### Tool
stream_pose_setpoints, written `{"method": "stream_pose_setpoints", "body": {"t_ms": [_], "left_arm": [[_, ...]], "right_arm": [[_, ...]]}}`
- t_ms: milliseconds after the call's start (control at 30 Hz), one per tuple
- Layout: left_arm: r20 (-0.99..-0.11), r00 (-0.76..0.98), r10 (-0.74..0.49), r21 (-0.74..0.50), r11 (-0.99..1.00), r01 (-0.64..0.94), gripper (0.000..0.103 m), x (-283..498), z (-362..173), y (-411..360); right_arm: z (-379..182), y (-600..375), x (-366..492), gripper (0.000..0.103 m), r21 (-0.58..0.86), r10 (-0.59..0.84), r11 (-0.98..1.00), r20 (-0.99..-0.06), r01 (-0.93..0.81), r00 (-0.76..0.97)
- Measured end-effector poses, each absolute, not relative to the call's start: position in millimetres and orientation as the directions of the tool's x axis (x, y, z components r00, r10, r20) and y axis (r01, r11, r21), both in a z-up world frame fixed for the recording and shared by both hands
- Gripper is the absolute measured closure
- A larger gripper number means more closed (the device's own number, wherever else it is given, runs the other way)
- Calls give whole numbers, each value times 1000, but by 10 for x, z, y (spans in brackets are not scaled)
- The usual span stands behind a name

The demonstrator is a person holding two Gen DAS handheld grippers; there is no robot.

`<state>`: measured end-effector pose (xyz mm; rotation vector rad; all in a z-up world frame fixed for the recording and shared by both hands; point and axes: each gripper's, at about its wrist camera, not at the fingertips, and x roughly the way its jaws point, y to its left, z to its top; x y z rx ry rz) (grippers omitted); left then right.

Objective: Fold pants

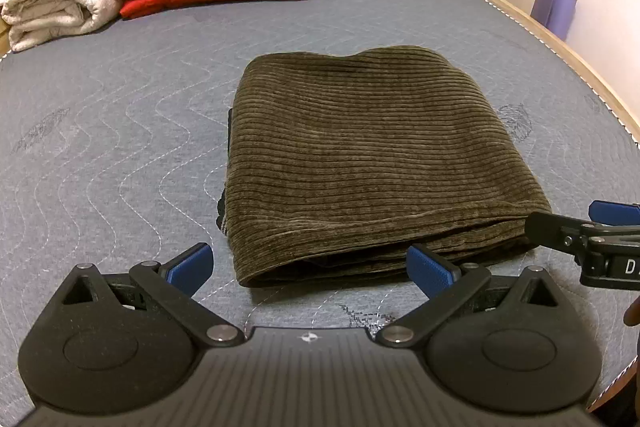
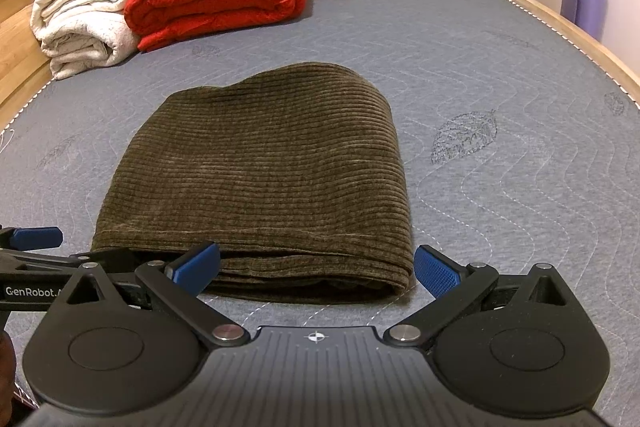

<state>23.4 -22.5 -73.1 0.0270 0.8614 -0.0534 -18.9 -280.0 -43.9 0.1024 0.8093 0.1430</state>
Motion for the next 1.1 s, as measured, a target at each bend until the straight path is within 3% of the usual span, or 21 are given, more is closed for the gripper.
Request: {"method": "stream_pose_setpoints", "body": {"t_ms": [1100], "left_arm": [[-748,662,-53,4,996,85,0,206,-706,-242]], "right_arm": [[-464,-2813,-199,1,151,173,984,-716,-92,676]]}}
